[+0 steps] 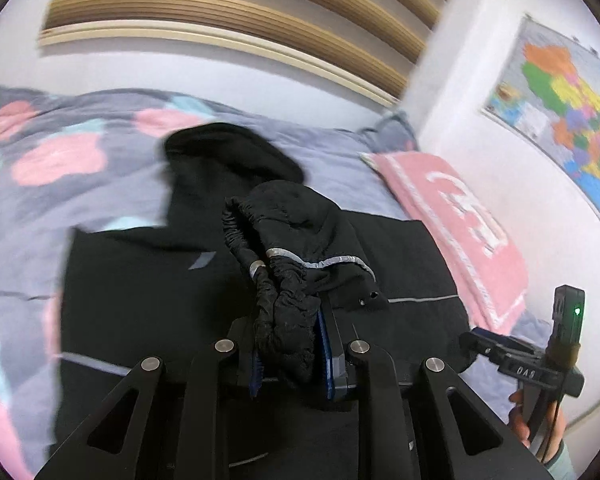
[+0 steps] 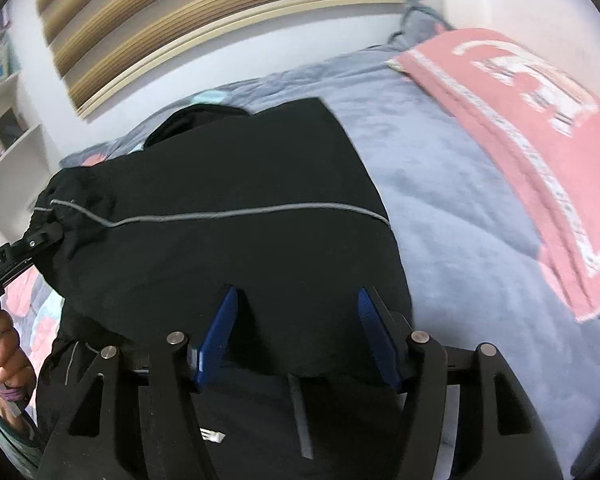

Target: Fold large clothes

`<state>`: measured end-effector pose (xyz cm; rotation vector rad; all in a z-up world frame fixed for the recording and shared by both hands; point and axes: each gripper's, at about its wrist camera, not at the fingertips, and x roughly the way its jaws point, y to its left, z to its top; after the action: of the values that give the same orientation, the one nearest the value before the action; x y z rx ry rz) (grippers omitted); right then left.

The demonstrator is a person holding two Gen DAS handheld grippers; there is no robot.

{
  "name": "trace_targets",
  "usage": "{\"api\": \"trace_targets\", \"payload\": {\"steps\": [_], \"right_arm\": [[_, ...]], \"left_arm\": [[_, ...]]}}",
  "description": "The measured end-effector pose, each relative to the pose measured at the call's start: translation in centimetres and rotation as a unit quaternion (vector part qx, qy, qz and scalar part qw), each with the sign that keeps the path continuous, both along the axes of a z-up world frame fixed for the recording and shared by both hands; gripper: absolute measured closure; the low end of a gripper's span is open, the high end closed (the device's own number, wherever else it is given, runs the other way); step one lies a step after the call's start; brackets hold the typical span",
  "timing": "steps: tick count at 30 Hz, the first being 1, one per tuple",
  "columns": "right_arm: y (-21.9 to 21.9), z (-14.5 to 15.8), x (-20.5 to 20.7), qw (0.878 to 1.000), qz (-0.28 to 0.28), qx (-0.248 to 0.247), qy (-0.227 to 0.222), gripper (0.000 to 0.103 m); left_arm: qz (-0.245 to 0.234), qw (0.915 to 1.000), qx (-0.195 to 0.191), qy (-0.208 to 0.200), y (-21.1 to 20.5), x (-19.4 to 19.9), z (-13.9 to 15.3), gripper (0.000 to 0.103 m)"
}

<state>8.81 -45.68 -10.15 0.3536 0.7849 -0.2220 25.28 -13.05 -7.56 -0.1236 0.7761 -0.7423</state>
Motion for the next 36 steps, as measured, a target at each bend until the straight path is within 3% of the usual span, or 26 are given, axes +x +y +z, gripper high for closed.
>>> {"api": "trace_targets", "payload": {"steps": [4, 7, 9, 10, 12, 16, 17, 21, 23, 25, 28, 30, 33, 36], "right_arm": [[3.3, -2.0, 3.6, 0.999, 0.037, -0.002, 0.024, 0.037], [5.4, -5.0, 6.2, 0.996, 0.07, 0.009, 0.059, 0.037], [6.8, -7.7, 7.7, 0.992, 0.069, -0.021, 0.099, 0.037], [7.6, -8.6, 8.0, 0.991, 0.07, -0.048, 0.105, 0.037], [8.5, -9.0, 8.0, 0.988, 0.073, -0.087, 0.102, 0.037], [7.3, -8.2, 8.1, 0.989, 0.081, -0.061, 0.109, 0.037], [7.0, -7.6, 8.1, 0.989, 0.084, -0.055, 0.107, 0.037], [6.7, -3.3, 8.1, 0.993, 0.073, -0.07, 0.054, 0.036], [6.5, -2.4, 8.5, 0.994, 0.058, -0.085, 0.044, 0.036], [5.8, -2.7, 10.1, 0.994, 0.043, -0.09, 0.053, 0.036], [4.7, -5.2, 12.6, 0.992, 0.019, -0.093, 0.084, 0.036], [4.6, -7.6, 14.1, 0.988, 0.018, -0.113, 0.102, 0.037], [5.4, -8.6, 13.3, 0.985, 0.036, -0.155, 0.069, 0.036], [4.7, -9.3, 13.0, 0.989, 0.039, -0.134, 0.041, 0.036]], "left_arm": [[0.025, 0.9989, -0.003, 0.04, 5.6, 0.9, -3.2, 0.081], [0.047, 0.9942, 0.02, 0.095, 7.7, 1.6, -7.3, 0.08], [0.063, 0.9853, 0.044, 0.153, 8.4, 2.4, -10.8, 0.08], [0.062, 0.982, 0.036, 0.175, 8.6, 2.8, -12.0, 0.079], [0.059, 0.9812, 0.021, 0.183, 8.9, 3.4, -12.5, 0.079], [0.054, 0.9855, 0.027, 0.158, 9.1, 2.7, -10.8, 0.075], [0.056, 0.9886, 0.043, 0.133, 8.9, 2.0, -9.5, 0.073], [0.074, 0.9926, 0.096, 0.017, 8.1, -0.4, -4.2, 0.048], [0.074, 0.9941, 0.077, -0.02, 7.8, -0.7, -1.6, 0.043], [0.042, 0.9971, 0.062, -0.011, 6.4, 0.3, -0.7, 0.043], [0.01, 0.9975, 0.066, 0.021, 3.7, 1.8, -2.6, 0.043], [0.014, 0.9939, 0.096, 0.053, 2.2, 3.2, -5.9, 0.043], [0.017, 0.9884, 0.125, 0.084, 1.9, 4.7, -10.9, 0.043], [0.015, 0.9916, 0.095, 0.086, 2.7, 4.8, -12.0, 0.044]]}}
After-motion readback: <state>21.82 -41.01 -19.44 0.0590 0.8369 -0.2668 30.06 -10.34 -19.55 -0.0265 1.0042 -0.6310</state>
